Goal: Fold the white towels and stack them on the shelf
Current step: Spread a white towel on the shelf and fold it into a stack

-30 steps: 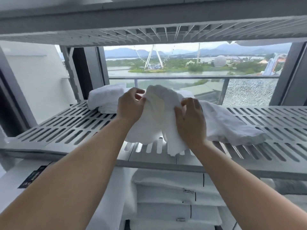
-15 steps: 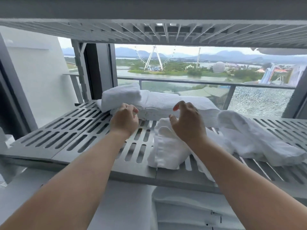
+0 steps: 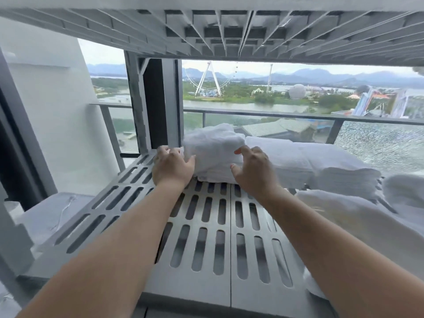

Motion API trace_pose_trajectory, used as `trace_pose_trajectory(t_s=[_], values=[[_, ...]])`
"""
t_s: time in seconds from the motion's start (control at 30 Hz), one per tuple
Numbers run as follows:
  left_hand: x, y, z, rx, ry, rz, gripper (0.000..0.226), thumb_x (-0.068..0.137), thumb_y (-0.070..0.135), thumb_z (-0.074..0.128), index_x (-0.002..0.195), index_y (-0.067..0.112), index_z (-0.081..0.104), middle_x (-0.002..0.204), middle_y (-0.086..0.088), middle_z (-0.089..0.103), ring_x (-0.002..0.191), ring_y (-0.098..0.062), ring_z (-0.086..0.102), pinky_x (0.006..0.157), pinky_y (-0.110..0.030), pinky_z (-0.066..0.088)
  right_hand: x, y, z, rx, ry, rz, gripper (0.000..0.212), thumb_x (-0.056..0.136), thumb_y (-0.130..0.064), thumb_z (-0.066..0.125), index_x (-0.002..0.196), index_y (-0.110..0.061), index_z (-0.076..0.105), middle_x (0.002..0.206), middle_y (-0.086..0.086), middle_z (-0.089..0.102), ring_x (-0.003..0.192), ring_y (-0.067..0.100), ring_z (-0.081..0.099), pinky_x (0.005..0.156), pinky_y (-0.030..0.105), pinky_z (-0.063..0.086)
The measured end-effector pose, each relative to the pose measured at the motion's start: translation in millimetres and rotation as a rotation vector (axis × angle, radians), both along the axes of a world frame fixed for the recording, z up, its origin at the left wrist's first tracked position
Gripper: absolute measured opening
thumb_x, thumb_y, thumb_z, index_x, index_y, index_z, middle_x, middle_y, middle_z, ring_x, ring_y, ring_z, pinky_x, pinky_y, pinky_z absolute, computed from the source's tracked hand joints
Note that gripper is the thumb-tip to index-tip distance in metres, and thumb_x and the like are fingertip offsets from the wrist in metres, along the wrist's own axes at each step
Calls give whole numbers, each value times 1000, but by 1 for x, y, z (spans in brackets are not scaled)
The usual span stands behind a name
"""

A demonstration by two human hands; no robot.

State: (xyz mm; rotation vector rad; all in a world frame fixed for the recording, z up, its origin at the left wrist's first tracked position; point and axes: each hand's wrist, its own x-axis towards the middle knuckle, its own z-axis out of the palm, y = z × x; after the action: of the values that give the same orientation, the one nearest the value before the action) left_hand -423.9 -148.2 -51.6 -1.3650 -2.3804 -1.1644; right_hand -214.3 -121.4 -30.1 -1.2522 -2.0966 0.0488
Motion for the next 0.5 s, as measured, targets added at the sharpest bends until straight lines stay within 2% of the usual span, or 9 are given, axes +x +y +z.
trace_pose_trajectory(t_s=[0.1, 0.27, 0.37, 0.5], values=[[-9, 13, 0, 7, -58, -63, 50, 92, 54, 57, 118, 12, 69, 143, -13, 46, 130, -31, 46, 103, -41, 41, -14, 13, 1, -29, -4, -3, 49, 92, -34, 62, 138, -21, 49, 125, 14, 56, 119, 32, 53, 100, 42, 47], [-3, 16, 1, 132, -60, -159, 33, 96, 33, 63, 113, 5, 66, 140, -13, 47, 124, -29, 52, 99, -34, 42, -26, 21, 4, -31, 16, 32, 47, 93, -32, 62, 137, -21, 52, 134, 11, 53, 127, 29, 48, 104, 38, 41], [4, 9, 5, 178, -54, -208, 28, 98, 27, 62, 113, 4, 64, 137, -13, 50, 115, -26, 57, 88, -24, 37, -26, 18, 6, -12, 43, 44, 42, 94, -30, 61, 134, -22, 55, 132, 9, 53, 125, 27, 49, 100, 35, 42], [17, -7, 11, 220, 17, -290, 26, 99, 24, 60, 118, 6, 61, 124, -11, 62, 106, -24, 60, 82, -22, 37, -26, 13, 14, 57, 122, 58, 32, 96, -25, 55, 128, -23, 59, 126, 9, 56, 121, 25, 50, 90, 29, 39]])
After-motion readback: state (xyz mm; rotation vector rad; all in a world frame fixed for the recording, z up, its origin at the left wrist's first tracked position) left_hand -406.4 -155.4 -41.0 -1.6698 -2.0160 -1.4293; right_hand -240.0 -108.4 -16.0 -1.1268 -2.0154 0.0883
